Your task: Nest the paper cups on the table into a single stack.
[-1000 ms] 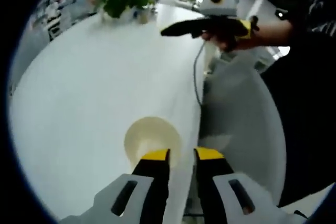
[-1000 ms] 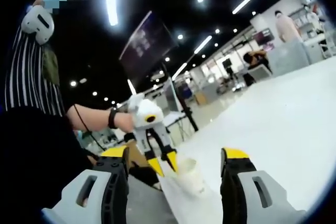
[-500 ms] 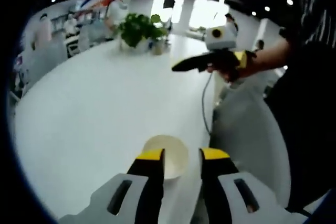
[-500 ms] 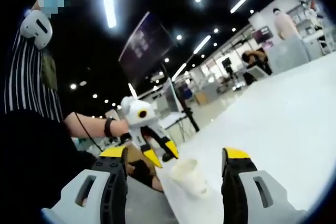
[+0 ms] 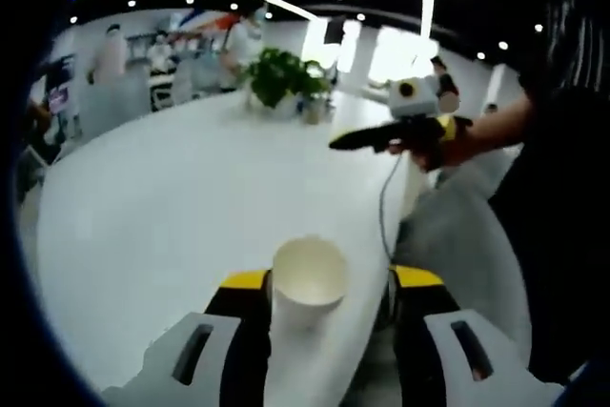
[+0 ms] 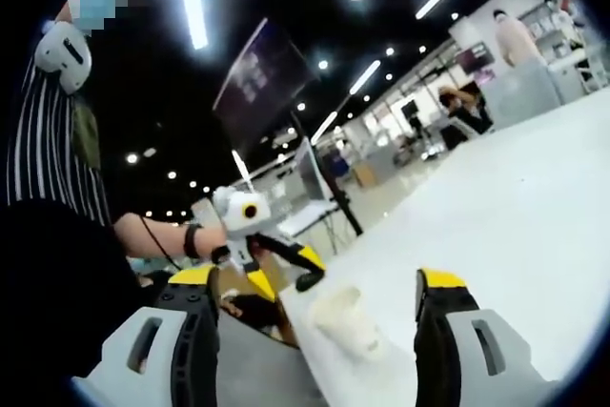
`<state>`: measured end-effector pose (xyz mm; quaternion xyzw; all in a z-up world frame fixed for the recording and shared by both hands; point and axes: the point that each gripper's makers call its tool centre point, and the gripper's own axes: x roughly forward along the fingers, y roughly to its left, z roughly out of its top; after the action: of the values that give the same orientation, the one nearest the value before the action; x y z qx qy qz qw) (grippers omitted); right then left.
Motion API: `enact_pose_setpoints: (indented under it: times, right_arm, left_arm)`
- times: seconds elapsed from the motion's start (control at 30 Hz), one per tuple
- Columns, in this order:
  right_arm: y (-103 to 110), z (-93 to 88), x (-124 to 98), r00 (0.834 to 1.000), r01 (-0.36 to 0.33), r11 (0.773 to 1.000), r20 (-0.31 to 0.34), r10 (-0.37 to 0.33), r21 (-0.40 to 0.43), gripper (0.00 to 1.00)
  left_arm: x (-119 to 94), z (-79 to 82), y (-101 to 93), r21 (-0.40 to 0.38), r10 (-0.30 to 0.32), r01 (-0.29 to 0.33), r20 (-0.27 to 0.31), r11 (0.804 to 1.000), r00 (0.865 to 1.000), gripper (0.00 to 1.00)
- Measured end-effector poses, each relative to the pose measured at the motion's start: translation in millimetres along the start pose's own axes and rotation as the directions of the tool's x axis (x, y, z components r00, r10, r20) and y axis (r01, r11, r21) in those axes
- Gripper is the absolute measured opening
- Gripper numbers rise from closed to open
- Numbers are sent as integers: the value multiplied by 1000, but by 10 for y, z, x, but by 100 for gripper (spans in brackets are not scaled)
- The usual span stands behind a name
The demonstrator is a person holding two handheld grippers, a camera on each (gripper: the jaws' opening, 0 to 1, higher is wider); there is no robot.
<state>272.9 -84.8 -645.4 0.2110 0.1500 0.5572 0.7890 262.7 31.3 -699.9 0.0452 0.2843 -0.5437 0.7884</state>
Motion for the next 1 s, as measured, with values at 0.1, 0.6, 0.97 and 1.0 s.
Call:
enact_pose_setpoints:
  times: [0.1,0.6,0.97,1.0]
  right_arm:
    - [0,-25,12,1000,-3,1000,-11,3,-1,87]
    - [-77,-303,75,989,4,999,-146,-12,-50,91]
    - [-277,-606,151,954,-9,988,-296,-38,-154,84]
    - [-279,-639,162,950,-13,987,-309,-37,-158,84]
  left_arm:
    - [-27,2,31,-16,23,-22,24,1000,999,61]
    - [-8,5,101,-3,59,-59,114,998,992,85]
    - [50,-233,205,37,66,-70,98,997,993,72]
    - [55,-249,217,39,67,-71,103,997,992,72]
